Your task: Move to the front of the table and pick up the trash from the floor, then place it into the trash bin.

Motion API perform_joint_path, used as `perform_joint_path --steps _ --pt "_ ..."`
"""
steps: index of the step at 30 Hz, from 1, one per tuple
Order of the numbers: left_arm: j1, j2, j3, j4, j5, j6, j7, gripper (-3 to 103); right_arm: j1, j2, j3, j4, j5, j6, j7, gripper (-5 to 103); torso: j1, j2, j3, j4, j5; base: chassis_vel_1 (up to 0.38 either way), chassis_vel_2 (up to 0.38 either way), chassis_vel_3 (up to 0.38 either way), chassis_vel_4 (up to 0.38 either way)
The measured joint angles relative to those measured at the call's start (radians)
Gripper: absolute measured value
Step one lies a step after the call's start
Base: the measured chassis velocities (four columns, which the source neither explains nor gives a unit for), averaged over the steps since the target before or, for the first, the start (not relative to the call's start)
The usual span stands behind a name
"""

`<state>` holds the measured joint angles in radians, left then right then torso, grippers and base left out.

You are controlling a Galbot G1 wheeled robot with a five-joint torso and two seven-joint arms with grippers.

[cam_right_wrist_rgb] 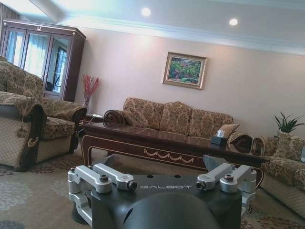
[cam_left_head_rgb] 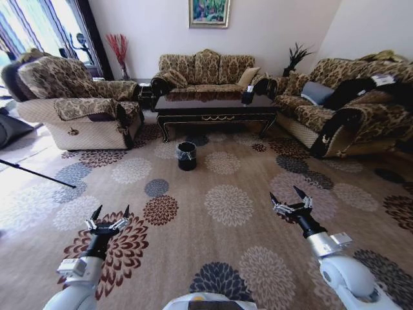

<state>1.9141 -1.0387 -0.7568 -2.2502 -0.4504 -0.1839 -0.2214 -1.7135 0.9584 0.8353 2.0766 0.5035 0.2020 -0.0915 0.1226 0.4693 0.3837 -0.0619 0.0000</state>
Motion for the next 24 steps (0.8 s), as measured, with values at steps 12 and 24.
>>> perform_joint_path --steps 12,24 --pt "0.0 0.0 0.0 0.0 0.0 0.0 0.0 100 0.0 0.0 0.0 0.0 0.0 0.0 0.0 100 0.018 0.05 0.032 0.0 0.0 0.0 0.0 0.0 0.0" --pt "0.0 0.0 0.0 0.0 0.0 0.0 0.0 100 0.0 0.0 0.0 0.0 0.0 0.0 0.0 100 0.037 0.099 0.062 0.0 0.0 0.0 0.0 0.0 0.0"
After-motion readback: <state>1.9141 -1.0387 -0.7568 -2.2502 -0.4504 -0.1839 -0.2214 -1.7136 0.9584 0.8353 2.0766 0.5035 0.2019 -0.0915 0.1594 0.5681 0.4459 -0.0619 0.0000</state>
